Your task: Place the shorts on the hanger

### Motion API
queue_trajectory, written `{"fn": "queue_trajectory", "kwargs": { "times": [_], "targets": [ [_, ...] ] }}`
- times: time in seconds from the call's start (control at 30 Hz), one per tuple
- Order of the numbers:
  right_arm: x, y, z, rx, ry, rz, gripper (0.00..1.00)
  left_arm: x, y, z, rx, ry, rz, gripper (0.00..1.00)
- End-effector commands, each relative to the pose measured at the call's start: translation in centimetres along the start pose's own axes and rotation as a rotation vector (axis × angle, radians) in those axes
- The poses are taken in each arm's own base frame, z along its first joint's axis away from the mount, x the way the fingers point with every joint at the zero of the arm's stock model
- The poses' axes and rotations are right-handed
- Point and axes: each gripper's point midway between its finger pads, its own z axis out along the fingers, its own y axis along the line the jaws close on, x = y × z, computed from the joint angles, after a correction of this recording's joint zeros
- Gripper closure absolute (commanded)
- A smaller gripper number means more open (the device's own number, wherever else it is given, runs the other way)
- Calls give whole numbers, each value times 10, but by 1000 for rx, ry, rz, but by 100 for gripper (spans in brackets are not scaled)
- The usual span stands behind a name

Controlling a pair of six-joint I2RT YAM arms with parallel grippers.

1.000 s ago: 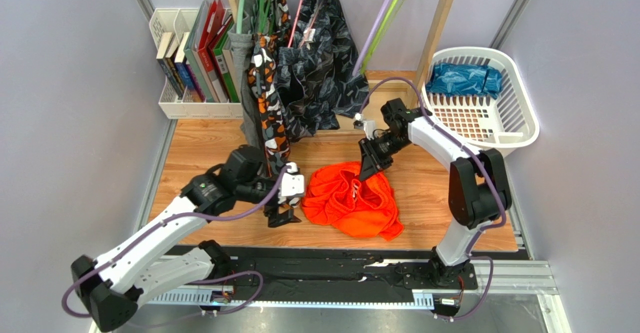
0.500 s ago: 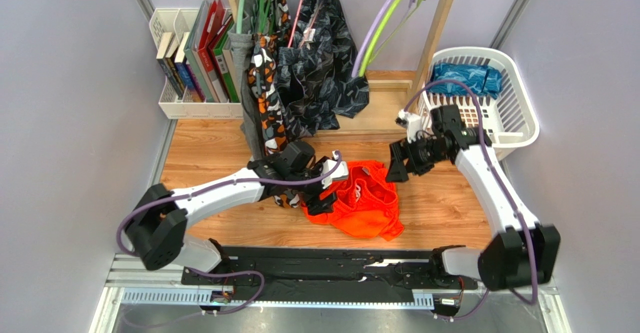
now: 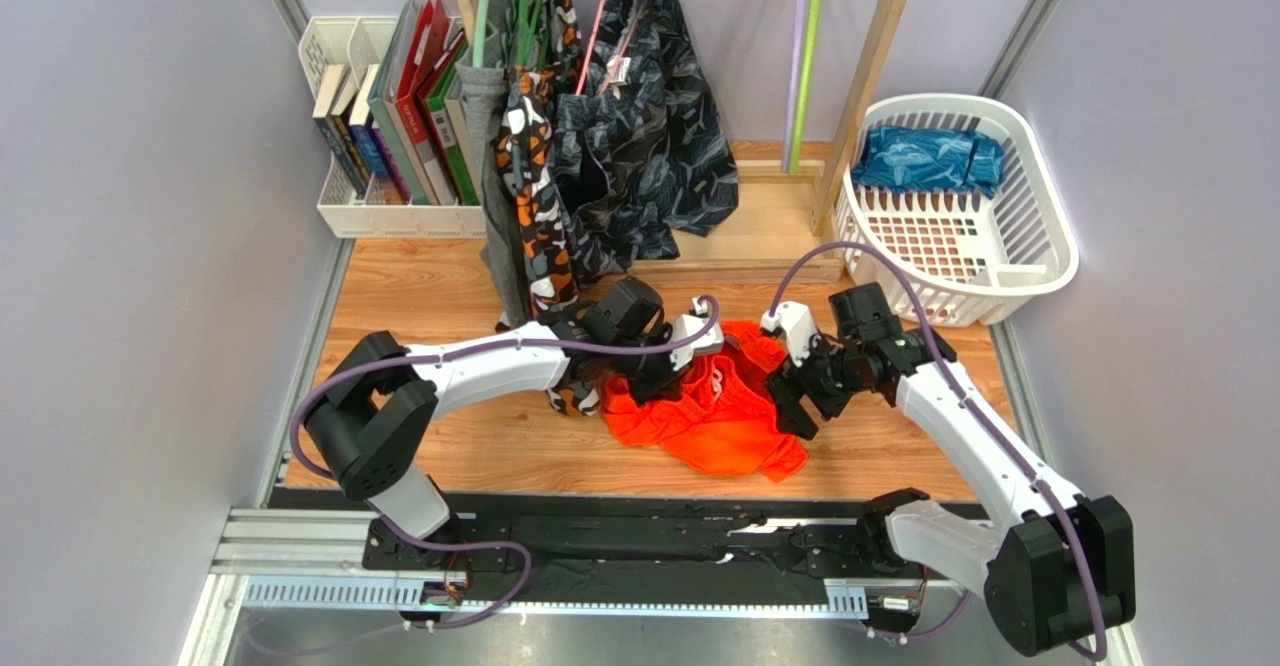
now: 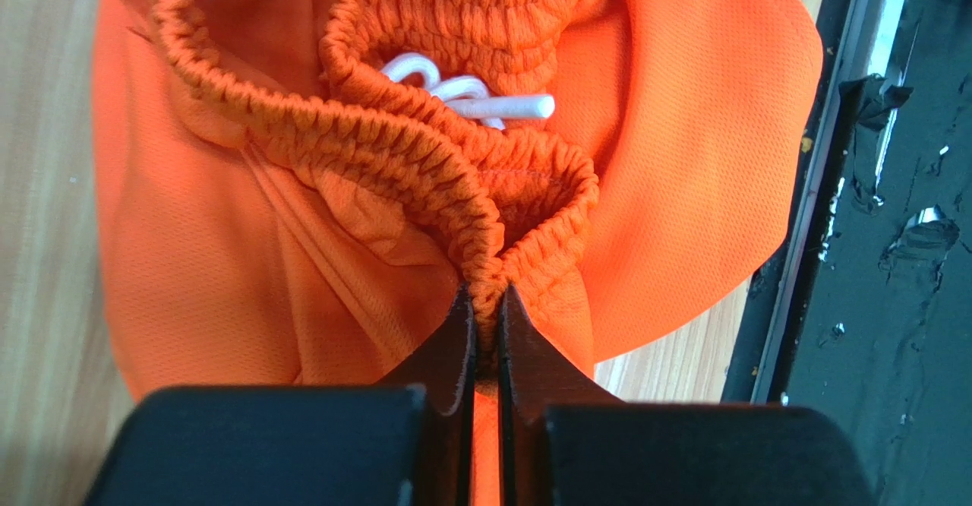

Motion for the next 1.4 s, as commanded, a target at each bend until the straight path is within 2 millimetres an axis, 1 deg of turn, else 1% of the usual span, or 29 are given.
{"fn": "queue_trajectory", "kwargs": {
  "times": [0.0, 0.03, 0.13, 0.17, 0.2, 0.23, 0.27, 0.3, 0.33, 0.37, 0.4, 0.47, 0.5, 0.53, 0.63, 0.73, 0.77, 0.83, 0.87, 0.93, 0.97, 1.07, 1.1, 1.17, 1.2, 1.27, 1.3, 1.33, 1.37],
  "targets": [
    [-22, -30, 17, 117, -76, -122, 23, -32, 3, -15, 2, -82, -34, 100],
    [-22, -33, 22, 118, -67, -105, 26, -34, 2, -19, 6, -87, -31, 100],
    [-37, -50, 25, 183, -88, -85, 48, -46, 1, -38, 8, -102, -16, 100],
    [-44, -56, 22, 206, -96, -85, 73, -51, 0, -46, 4, -113, -6, 100],
    [-48, -59, 20, 219, -98, -86, 91, -55, -1, -55, 1, -107, 0, 100],
    [-50, -61, 16, 233, -92, -71, 100, -59, -1, -62, -1, -110, 2, 100],
    [-52, -63, 9, 249, -91, -69, 100, -62, 3, -71, -14, -110, -4, 100],
    [-67, -67, -7, 269, -126, -71, 100, -70, 2, -86, -17, -105, -15, 100],
    [-68, -62, -23, 275, -136, -68, 100, -75, 3, -96, -16, -110, -21, 100],
    [-85, -66, -46, 309, -191, -71, 100, -71, 8, -112, -17, -96, -61, 100],
    [-91, -64, -59, 323, -216, -76, 100, -92, 8, -130, 1, -143, -45, 100],
    [-105, -57, -95, 370, -286, -96, 100, -98, 14, -157, -20, -153, -32, 100],
    [-121, -51, -125, 408, -348, -121, 100, -123, 14, -185, -54, -198, 55, 100],
    [-137, -47, -150, 439, -407, -144, 100, -129, 12, -196, -66, -202, 100, 100],
    [-154, -29, -202, 484, -481, -182, 100, -150, 5, -235, -127, -221, 250, 100],
    [-153, -9, -234, 495, -507, -220, 100, -166, -1, -272, -218, -257, 337, 100],
    [-157, 0, -253, 510, -543, -244, 100, -169, -7, -287, -249, -281, 363, 100],
    [-145, 18, -269, 504, -540, -271, 100, -174, -20, -304, -258, -319, 404, 100],
    [-148, 30, -288, 512, -583, -297, 100, -176, -34, -318, -261, -355, 436, 100],
    [-139, 46, -300, 497, -596, -294, 100, -177, -56, -329, -215, -408, 471, 100],
    [-142, 60, -319, 500, -651, -314, 100, -181, -69, -341, -213, -454, 487, 100],
    [-145, 80, -333, 427, -671, -264, 100, -188, -98, -349, -130, -511, 434, 100],
    [-151, 93, -356, 436, -732, -286, 100, -195, -108, -357, -112, -540, 438, 100],
    [-158, 95, -357, 395, -719, -255, 100, -204, -111, -359, -87, -555, 384, 100],
    [-161, 98, -367, 410, -743, -263, 100, -213, -111, -368, -109, -577, 377, 100],
    [-160, 87, -359, 430, -701, -260, 100, -218, -97, -361, -134, -550, 324, 100],
    [-155, 74, -335, 411, -625, -232, 100, -216, -83, -355, -177, -519, 297, 100],
    [-159, 62, -326, 432, -624, -238, 100, -212, -74, -348, -194, -488, 289, 100],
    [-151, 56, -324, 487, -623, -265, 100, -199, -58, -327, -203, -414, 264, 100]
  ]
}}
